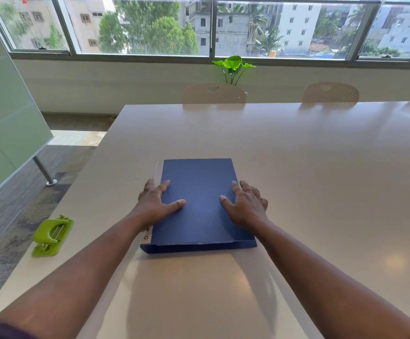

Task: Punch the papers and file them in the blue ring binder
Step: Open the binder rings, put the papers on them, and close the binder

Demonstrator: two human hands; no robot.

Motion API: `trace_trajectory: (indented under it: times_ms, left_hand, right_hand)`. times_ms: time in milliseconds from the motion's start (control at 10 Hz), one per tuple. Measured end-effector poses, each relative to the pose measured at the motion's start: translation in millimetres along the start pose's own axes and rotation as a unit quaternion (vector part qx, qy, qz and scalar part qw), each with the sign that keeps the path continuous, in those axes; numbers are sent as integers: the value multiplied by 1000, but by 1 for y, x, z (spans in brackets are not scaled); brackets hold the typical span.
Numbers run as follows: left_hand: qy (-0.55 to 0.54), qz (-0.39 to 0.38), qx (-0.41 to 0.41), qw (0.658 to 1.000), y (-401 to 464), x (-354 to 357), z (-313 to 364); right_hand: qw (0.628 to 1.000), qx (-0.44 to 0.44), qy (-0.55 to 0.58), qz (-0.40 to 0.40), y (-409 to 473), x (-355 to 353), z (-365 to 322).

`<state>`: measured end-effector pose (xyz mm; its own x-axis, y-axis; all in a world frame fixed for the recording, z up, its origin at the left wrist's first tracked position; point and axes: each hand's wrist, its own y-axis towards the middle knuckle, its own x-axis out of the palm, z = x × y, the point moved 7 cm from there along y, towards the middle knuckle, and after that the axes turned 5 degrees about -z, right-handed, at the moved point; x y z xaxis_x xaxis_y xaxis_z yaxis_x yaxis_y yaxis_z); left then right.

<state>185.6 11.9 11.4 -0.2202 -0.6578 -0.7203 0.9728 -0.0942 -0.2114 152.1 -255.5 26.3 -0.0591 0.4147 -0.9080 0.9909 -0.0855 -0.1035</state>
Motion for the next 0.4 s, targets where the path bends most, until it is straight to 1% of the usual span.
trace_trajectory:
  times_ms: [300,400]
  left_hand:
    - [152,18,14,988,0,2,23]
    - [181,28,25,983,-1,6,28]
  right_hand:
    - [999,-39,-10,4,3,-2,-13]
    - [999,-47,-11,15,6,-2,-15]
